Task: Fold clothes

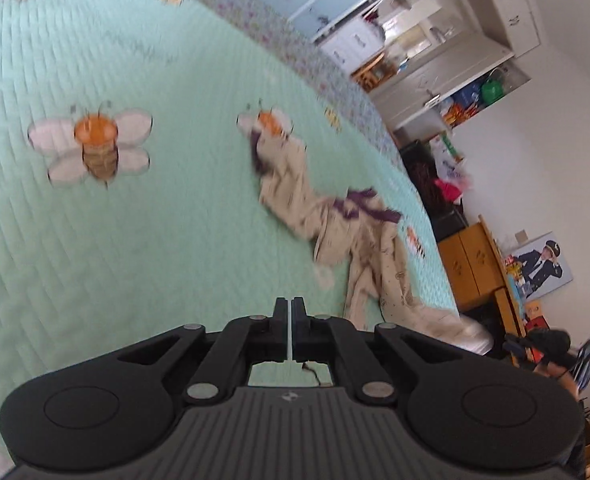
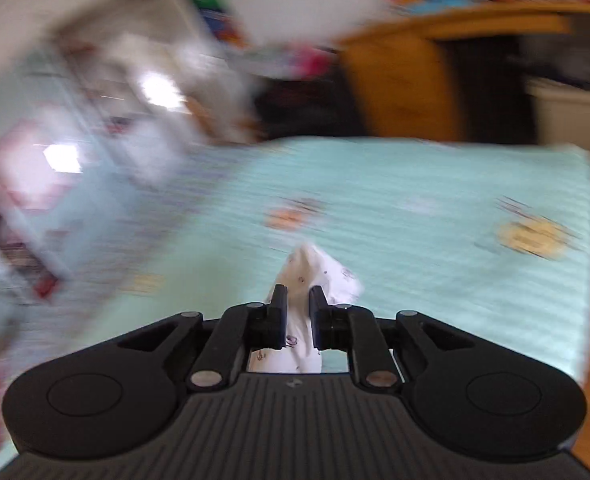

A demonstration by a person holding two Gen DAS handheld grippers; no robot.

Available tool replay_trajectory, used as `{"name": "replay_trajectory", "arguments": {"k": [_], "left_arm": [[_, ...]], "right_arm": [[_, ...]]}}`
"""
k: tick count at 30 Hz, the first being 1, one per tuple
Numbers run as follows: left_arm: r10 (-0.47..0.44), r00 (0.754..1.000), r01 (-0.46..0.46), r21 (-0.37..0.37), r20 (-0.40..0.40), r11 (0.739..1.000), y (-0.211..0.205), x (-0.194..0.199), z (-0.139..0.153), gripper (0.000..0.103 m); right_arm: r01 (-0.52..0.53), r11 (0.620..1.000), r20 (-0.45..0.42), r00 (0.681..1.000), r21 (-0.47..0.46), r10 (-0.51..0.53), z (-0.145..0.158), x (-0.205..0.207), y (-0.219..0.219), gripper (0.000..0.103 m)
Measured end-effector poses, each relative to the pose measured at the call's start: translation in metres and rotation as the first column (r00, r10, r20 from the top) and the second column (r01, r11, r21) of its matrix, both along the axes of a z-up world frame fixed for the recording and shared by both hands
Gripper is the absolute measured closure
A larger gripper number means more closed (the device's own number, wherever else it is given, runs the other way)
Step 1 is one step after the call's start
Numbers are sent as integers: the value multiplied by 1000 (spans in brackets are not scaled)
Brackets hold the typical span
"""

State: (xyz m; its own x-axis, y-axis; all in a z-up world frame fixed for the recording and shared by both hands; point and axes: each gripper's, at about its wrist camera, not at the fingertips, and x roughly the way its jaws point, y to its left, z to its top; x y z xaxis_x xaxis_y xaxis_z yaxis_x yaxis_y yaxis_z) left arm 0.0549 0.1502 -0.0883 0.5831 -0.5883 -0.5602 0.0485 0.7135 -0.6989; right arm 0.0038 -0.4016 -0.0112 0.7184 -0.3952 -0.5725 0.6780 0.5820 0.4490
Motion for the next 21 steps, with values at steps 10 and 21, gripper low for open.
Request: {"name": "replay_trajectory", "arguments": {"k": [10, 21], "left_arm": [[-87, 996, 85, 45, 29, 995, -33, -6, 2, 102], [-93, 996, 93, 82, -7, 992, -23, -5, -18, 88]], "right_arm": [[-530, 818, -47, 844, -225, 534, -68, 58, 123, 57], [-725, 575, -352, 688, -379, 635, -140, 213, 213, 58]]}}
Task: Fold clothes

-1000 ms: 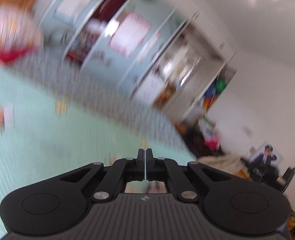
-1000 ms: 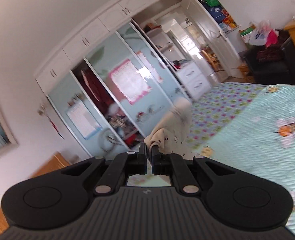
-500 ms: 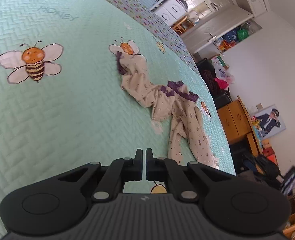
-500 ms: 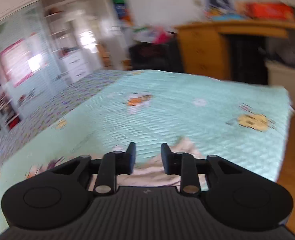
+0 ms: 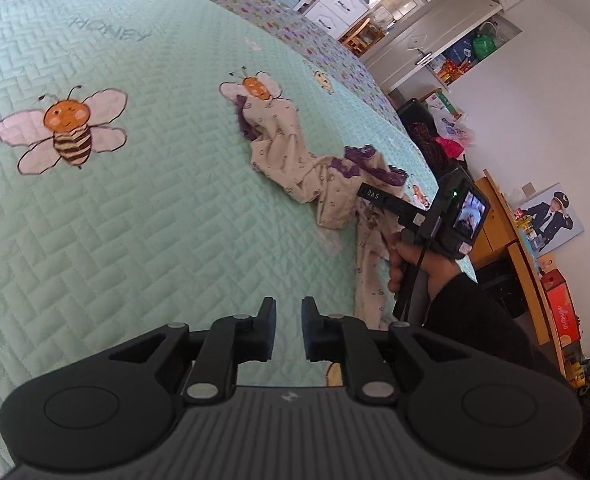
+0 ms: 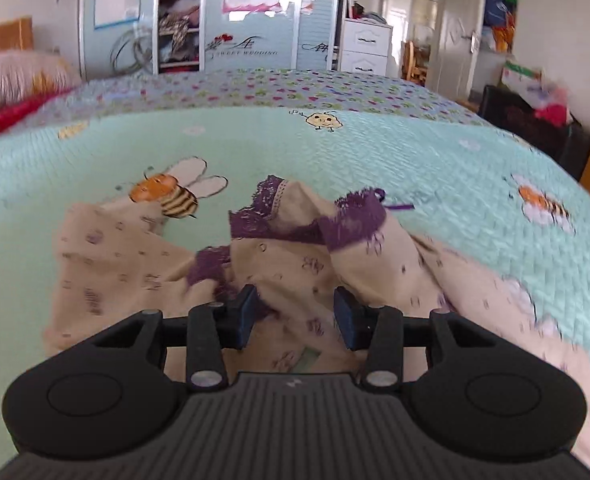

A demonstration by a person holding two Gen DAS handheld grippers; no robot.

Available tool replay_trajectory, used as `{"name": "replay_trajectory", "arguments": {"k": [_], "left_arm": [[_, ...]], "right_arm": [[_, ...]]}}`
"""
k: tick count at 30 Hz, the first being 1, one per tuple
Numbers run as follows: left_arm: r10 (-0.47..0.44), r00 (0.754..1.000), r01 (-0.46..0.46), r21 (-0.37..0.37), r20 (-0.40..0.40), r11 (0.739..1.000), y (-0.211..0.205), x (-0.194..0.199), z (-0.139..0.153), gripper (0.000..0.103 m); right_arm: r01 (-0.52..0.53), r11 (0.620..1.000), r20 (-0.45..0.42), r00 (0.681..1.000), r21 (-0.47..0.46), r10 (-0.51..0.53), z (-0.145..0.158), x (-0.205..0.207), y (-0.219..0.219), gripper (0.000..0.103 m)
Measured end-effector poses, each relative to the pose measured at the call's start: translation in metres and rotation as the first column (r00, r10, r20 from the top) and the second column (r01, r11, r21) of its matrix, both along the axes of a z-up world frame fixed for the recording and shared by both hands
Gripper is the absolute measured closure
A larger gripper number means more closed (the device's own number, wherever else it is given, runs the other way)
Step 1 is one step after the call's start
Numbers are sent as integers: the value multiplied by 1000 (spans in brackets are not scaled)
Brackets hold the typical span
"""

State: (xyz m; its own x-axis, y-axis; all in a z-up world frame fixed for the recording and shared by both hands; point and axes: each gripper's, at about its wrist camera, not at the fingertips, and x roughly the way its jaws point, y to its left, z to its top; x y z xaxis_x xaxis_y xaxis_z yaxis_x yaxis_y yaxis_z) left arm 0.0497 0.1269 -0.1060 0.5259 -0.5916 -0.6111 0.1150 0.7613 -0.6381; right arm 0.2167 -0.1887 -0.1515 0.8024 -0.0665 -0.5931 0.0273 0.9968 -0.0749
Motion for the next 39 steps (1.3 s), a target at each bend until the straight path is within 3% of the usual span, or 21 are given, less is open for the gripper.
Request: {"name": "replay_trajectory", "arguments": {"k": [2, 3, 4, 5, 8, 11, 14, 18, 21, 23, 25, 28, 32, 34, 39], "left_arm": [[8, 1000, -9, -8, -23, 1000, 3, 5, -10, 88], [14, 999, -14, -10, -34, 1000, 3, 6, -14, 88], [19, 999, -20, -10, -46, 1000, 3, 7, -18, 88], [21, 998, -22, -15, -55, 1000, 4, 8, -20, 88], [13, 998, -14, -18, -58, 1000, 3, 6, -21, 87], [0, 999, -1, -19, -52, 1000, -1, 2, -18, 87], [-31, 999, 30, -33, -22, 999, -11, -5, -8, 87], [-88, 996, 90, -73, 23, 993, -30, -16, 6, 80], [-121, 992, 123, -138, 19, 983, -41, -23, 9, 72], [-146, 989, 144, -190, 3, 971, -48, -26, 6, 57], [-162, 986, 151, -233, -32, 961, -55, -28, 0, 51], [-160, 983, 142, -192, -85, 971, -62, -30, -10, 51], [-170, 981, 162, -84, -94, 983, -72, -30, -8, 49], [-164, 984, 166, 24, -65, 986, -75, -30, -2, 46], [-221, 975, 224, 152, -40, 963, -96, -25, 4, 41]], "right_arm": [[-18, 1000, -36, 999, -21, 17, -7, 12, -5, 59], [-27, 999, -54, 998, -31, 25, -10, 17, -8, 67], [-32, 999, -74, 997, -28, 30, -14, 21, -12, 90], [-24, 1000, -87, 996, -1, 24, -15, 21, -18, 98], [18, 987, -49, 999, 157, -11, -3, 2, -38, 98], [-2, 933, 38, 999, 359, -12, 25, -41, -55, 98], [-103, 888, 156, 987, 448, 36, 67, -101, -57, 98], [-280, 791, 274, 950, 543, 148, 115, -182, -50, 98], [-392, 728, 306, 917, 563, 257, 125, -232, -38, 98], [-404, 707, 263, 915, 581, 306, 114, -253, -30, 98], [-366, 715, 189, 929, 596, 318, 93, -266, -22, 98], [-330, 721, 114, 936, 609, 332, 67, -282, -10, 98], [-361, 774, 60, 919, 521, 389, 53, -297, 17, 98], [-387, 799, 42, 909, 460, 416, 51, -302, 29, 98], [-428, 844, 22, 895, 323, 446, 48, -307, 43, 97]]}}
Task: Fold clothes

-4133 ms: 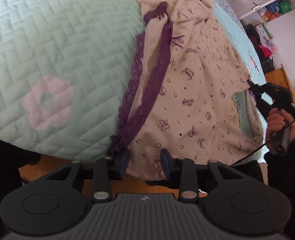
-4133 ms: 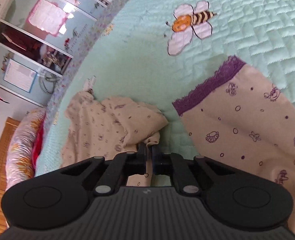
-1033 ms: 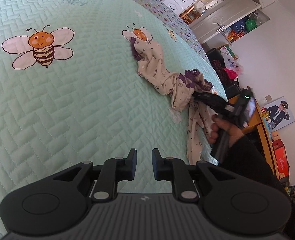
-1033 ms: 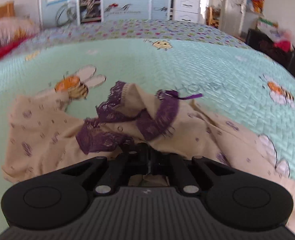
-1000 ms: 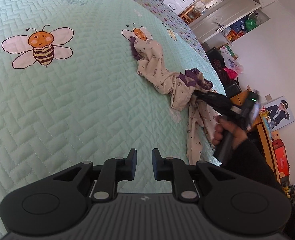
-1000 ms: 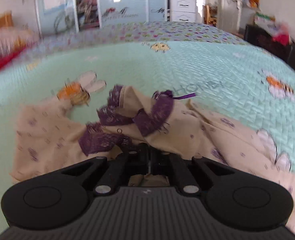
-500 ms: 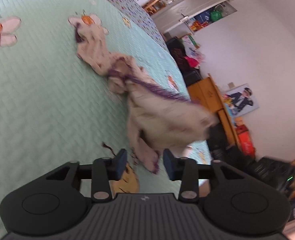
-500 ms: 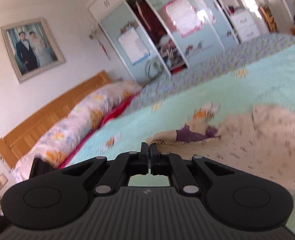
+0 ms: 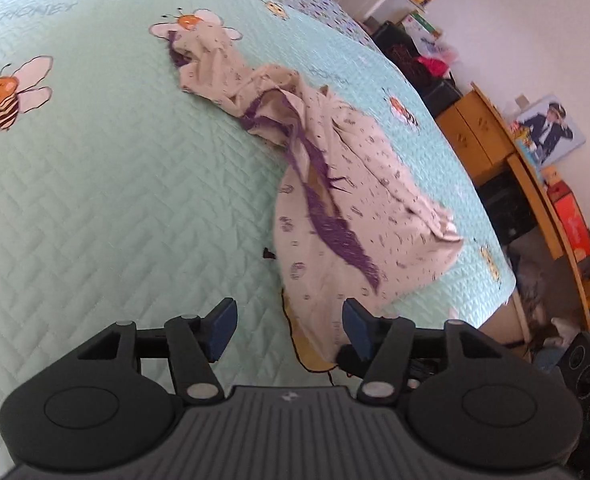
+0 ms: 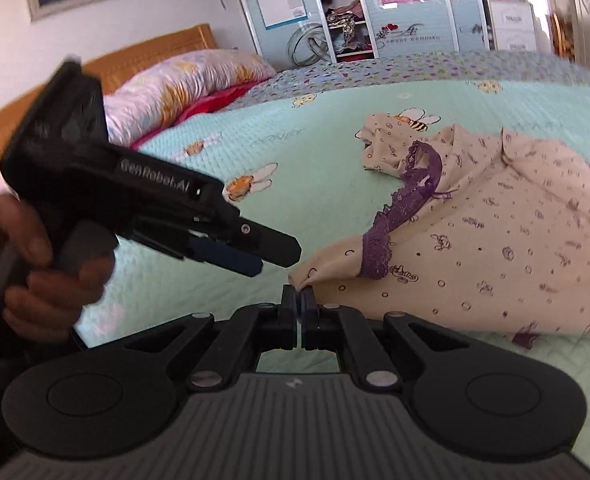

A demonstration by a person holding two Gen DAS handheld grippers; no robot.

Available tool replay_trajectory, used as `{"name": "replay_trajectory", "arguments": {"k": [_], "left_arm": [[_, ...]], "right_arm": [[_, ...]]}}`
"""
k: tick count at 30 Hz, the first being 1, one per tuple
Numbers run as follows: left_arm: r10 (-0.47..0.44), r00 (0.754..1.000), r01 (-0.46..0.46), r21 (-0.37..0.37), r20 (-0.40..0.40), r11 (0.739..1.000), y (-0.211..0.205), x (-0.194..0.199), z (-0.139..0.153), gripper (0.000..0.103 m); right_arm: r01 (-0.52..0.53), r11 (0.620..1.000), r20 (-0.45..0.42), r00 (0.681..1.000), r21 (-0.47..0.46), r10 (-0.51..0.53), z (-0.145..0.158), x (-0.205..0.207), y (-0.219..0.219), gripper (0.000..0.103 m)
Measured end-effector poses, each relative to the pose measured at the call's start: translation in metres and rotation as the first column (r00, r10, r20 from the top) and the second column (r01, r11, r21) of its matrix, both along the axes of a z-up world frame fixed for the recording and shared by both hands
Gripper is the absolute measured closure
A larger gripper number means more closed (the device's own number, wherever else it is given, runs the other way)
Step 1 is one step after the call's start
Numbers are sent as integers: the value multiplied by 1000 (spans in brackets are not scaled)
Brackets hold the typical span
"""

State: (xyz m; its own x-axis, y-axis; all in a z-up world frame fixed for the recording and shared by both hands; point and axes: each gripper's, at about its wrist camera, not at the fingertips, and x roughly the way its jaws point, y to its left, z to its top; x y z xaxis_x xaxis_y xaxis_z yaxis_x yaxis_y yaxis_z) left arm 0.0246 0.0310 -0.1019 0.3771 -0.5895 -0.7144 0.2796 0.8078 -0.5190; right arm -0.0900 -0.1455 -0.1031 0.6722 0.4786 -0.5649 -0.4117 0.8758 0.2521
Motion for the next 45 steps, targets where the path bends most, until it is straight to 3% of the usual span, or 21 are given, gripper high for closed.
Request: {"name": "replay_trajectory", "arguments": {"k": [3, 5, 6, 7, 9, 15, 19, 23, 27, 29, 33, 36, 41, 43, 45], "left_arm": [[-67, 997, 63, 85, 46, 994, -21, 2, 1, 38], [-110, 991, 97, 164, 73, 982, -38, 4, 0, 38], [-128, 988, 108, 206, 82, 973, -46, 4, -2, 38], [-145, 985, 119, 247, 90, 962, -53, 5, -4, 37], [-171, 980, 129, 321, 104, 938, -65, 4, -9, 37], [-176, 980, 126, 393, 94, 911, -87, 4, -30, 37], [-122, 990, 81, 396, 78, 915, -95, 12, -42, 45], [-47, 997, 24, 332, 62, 943, -89, 15, -45, 70], [47, 998, -55, 228, 41, 972, -71, 14, -38, 79], [74, 996, -83, 166, 58, 983, -62, 10, -31, 96], [155, 983, -162, 65, 94, 985, -43, 13, -14, 98], [218, 966, -215, -40, 138, 976, -29, 17, 21, 98], [280, 915, -212, -241, 292, 947, -10, 11, 122, 98], [314, 885, -212, -301, 345, 930, 0, 4, 157, 99], [342, 865, -206, -361, 367, 909, 15, -4, 184, 99]], "right_arm": [[14, 1000, -4, 1000, -18, -14, -6, 0, -3, 93], [39, 999, -6, 999, -32, -39, -8, 0, -5, 76], [54, 998, -7, 998, -35, -55, -8, -2, -8, 62], [70, 997, -8, 998, -32, -70, -7, -3, -12, 56], [99, 995, -10, 995, -15, -99, -6, -5, -23, 56], [191, 982, -42, 981, -8, -191, -13, -10, -51, 48], [225, 974, -64, 973, 20, -223, -18, -7, -61, 48], [250, 967, -75, 967, 57, -245, -20, -6, -70, 48], [282, 955, -102, 957, 96, -272, -23, -6, -80, 48], [292, 951, -110, 953, 104, -281, -24, -5, -83, 48], [310, 945, -145, 945, 108, -294, -29, -1, -85, 47], [328, 936, -167, 937, 129, -306, -31, 0, -90, 47], [368, 906, -207, 922, 211, -326, -30, -1, -100, 47], [392, 882, -219, 914, 261, -341, -28, -2, -105, 47], [430, 832, -257, 898, 349, -357, -30, -2, -115, 45]]}}
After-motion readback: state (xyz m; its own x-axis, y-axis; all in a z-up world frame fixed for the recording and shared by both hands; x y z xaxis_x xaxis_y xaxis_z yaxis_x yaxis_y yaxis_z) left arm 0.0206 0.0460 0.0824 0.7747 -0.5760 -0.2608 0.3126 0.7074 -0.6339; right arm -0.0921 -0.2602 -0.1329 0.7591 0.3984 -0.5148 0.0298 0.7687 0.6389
